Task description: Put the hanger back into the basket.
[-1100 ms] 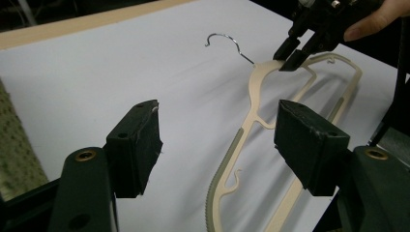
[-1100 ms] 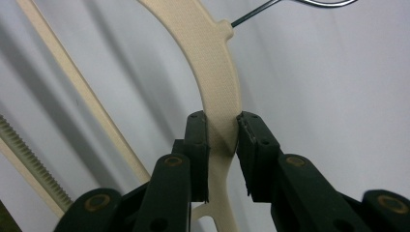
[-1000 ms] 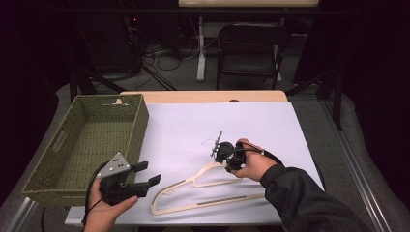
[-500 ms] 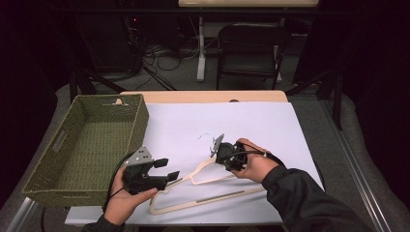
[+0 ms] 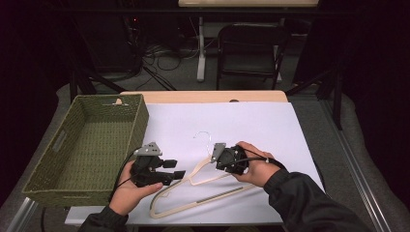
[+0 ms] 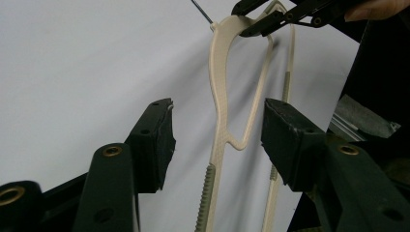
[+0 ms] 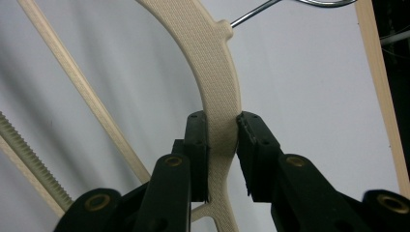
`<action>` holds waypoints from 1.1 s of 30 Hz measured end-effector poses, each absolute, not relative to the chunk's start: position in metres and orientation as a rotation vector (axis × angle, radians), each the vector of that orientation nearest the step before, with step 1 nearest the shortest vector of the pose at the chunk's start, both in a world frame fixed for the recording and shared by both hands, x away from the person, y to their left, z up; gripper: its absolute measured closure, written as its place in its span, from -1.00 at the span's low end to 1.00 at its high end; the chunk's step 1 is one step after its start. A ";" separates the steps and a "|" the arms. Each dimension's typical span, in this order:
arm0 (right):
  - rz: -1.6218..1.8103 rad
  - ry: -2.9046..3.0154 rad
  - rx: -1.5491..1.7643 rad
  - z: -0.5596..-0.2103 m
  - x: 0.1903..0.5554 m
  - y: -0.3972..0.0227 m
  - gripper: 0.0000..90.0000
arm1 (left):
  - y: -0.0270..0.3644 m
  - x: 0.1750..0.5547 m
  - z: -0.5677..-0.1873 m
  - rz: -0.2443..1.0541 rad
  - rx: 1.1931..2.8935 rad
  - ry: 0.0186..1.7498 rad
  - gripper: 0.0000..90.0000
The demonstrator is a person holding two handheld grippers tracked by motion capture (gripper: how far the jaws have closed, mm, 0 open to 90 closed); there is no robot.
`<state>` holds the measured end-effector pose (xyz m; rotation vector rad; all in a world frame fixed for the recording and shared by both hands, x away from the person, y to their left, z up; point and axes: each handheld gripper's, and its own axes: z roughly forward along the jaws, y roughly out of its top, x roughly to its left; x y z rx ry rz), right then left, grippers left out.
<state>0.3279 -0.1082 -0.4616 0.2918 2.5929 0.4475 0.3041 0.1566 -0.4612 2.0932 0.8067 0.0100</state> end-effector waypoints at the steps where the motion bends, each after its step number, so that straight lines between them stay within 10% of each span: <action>1: 0.446 2.595 0.292 -0.462 0.328 -0.108 0.66 | 0.155 0.306 -0.462 -0.010 2.098 0.810 0.04; 33: 0.480 2.548 0.235 -0.462 0.322 -0.107 0.66 | 0.119 0.333 -0.495 -0.345 2.171 0.821 0.30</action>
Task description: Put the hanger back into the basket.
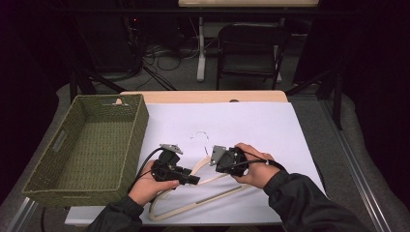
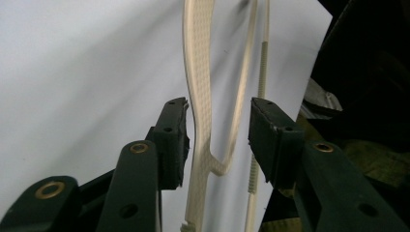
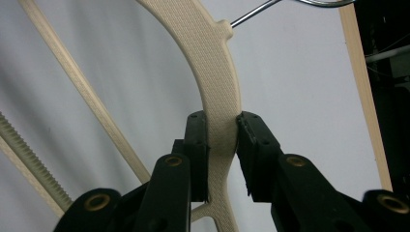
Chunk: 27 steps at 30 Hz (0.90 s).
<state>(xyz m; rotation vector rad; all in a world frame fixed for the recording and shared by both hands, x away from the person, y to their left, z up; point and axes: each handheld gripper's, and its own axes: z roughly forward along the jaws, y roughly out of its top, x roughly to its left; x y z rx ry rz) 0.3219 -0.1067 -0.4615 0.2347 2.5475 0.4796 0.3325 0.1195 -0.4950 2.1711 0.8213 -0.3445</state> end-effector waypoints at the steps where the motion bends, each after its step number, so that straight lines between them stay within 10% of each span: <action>1: 0.485 2.546 0.235 -0.461 0.322 -0.107 0.66 | 0.121 0.333 -0.496 -0.358 2.168 0.824 0.31; 27: 0.485 2.536 0.222 -0.462 0.321 -0.105 0.66 | 0.124 0.334 -0.511 -0.502 2.198 0.829 0.59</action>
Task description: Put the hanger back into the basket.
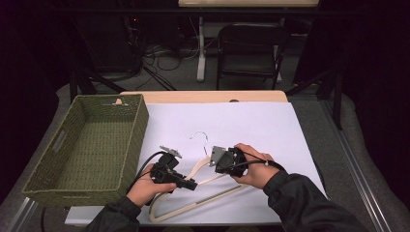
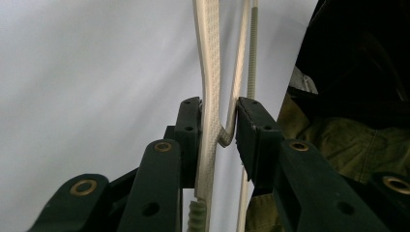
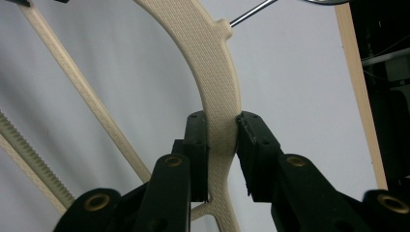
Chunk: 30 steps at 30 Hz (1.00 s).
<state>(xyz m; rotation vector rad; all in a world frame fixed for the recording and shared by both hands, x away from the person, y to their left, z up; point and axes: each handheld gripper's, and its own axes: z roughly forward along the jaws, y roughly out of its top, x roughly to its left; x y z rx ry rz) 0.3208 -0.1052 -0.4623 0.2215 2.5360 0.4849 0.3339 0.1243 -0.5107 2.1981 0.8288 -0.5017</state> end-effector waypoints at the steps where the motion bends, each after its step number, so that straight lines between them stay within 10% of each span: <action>1: 0.483 2.537 0.217 -0.462 0.321 -0.105 0.66 | 0.125 0.334 -0.511 -0.507 2.195 0.827 0.61; 20: 0.524 2.505 0.215 -0.457 0.318 -0.107 0.64 | 0.128 0.334 -0.505 -0.572 2.155 0.803 0.93; 30: 0.614 2.443 0.262 -0.447 0.312 -0.114 0.23 | 0.138 0.331 -0.494 -0.448 2.141 0.833 0.94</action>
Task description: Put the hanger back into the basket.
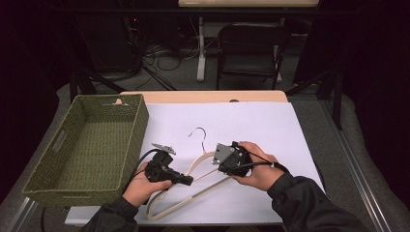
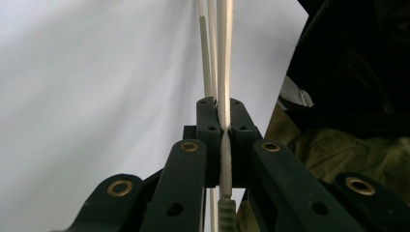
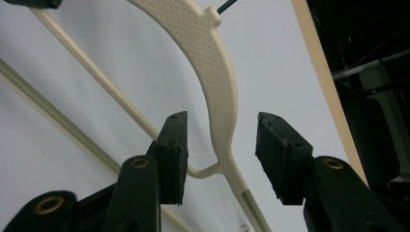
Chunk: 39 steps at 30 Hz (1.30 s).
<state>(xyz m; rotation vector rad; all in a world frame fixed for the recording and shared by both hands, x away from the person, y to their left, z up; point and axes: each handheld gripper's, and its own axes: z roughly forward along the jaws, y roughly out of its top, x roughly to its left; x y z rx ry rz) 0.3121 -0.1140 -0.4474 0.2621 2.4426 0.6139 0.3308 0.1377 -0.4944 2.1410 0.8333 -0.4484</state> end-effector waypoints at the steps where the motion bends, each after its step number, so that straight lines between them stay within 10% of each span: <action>1: 0.632 2.435 0.264 -0.445 0.311 -0.115 0.22 | 0.138 0.330 -0.493 -0.428 2.139 0.839 0.94; 39: 0.798 2.322 0.464 -0.437 0.301 -0.174 0.11 | 0.217 0.277 -0.384 0.251 2.050 0.839 0.94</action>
